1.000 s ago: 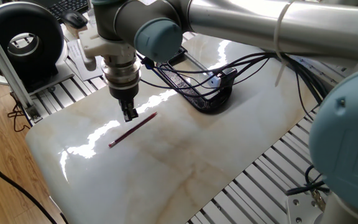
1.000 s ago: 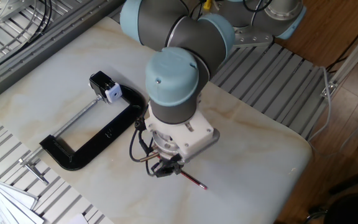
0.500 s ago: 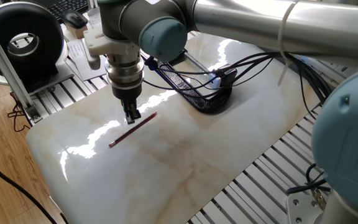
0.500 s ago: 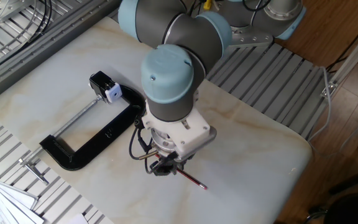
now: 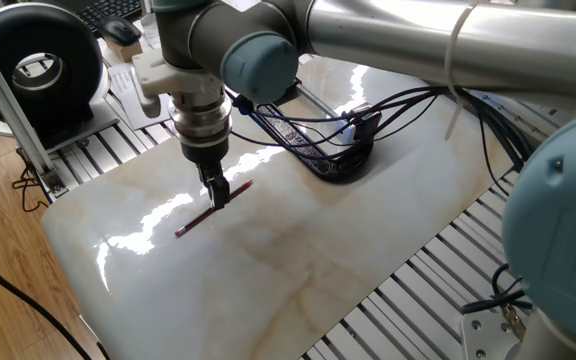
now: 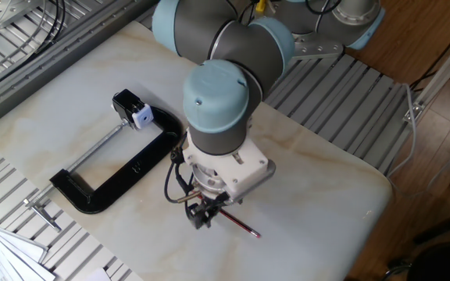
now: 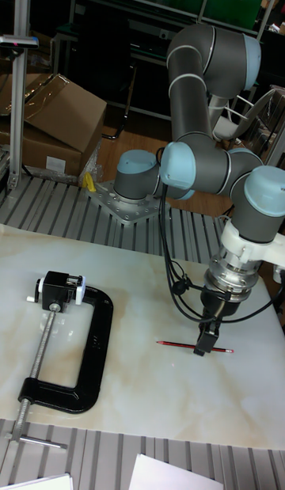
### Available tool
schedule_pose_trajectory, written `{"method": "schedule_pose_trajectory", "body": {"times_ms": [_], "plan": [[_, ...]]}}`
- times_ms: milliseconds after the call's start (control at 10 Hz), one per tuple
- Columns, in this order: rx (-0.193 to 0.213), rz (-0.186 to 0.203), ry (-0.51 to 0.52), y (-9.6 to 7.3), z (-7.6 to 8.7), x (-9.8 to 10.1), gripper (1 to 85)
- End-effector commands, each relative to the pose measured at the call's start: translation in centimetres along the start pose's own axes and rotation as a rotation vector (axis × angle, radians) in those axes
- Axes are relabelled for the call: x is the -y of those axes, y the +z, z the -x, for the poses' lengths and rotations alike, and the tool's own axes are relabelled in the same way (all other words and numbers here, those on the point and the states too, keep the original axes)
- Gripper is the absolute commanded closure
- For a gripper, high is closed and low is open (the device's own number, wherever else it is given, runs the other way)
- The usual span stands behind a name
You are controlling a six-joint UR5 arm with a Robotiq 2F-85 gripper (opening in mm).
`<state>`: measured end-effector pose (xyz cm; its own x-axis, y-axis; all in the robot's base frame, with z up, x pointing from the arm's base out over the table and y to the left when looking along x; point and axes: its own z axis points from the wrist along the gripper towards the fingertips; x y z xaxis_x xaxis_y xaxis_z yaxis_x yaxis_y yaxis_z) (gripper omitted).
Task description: Insert the pencil into the pencil sharpener
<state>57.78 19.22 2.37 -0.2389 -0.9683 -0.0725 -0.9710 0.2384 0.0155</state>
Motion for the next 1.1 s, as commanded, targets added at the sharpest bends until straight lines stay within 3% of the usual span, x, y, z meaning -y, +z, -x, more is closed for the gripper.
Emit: {"method": "schedule_pose_trajectory", "body": {"times_ms": [0, 300, 600, 1000], "plan": [[0.052, -0.005, -0.065, 0.9, 1.8, 0.1, 13.0], [0.04, -0.028, -0.091, 2.1, 2.7, -0.1, 18.7], [0.05, -0.036, -0.124, 2.5, 1.9, -0.8, 21.0], [0.031, -0.048, -0.16, 2.0, 0.5, -1.4, 26.0]]}}
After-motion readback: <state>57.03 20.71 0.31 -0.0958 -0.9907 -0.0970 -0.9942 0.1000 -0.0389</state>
